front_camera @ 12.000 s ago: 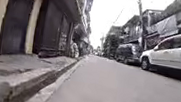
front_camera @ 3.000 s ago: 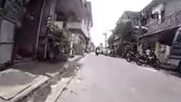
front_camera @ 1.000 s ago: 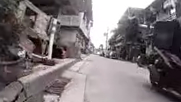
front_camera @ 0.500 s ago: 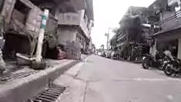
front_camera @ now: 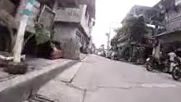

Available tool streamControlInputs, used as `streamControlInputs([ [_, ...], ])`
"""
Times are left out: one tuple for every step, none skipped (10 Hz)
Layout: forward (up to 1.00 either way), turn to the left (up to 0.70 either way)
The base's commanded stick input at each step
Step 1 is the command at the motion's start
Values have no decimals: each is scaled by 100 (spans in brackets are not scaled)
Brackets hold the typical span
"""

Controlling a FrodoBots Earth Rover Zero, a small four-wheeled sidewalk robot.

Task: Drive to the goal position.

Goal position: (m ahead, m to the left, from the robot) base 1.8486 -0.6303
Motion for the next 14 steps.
streamControlInputs([
  [100, 0],
  [100, 0],
  [100, 0],
  [100, 0],
  [100, 0],
  [100, 0],
  [100, 0],
  [100, 0],
  [100, 0],
  [100, 0],
  [100, 0],
  [100, 0],
  [100, 0],
  [100, 0],
])
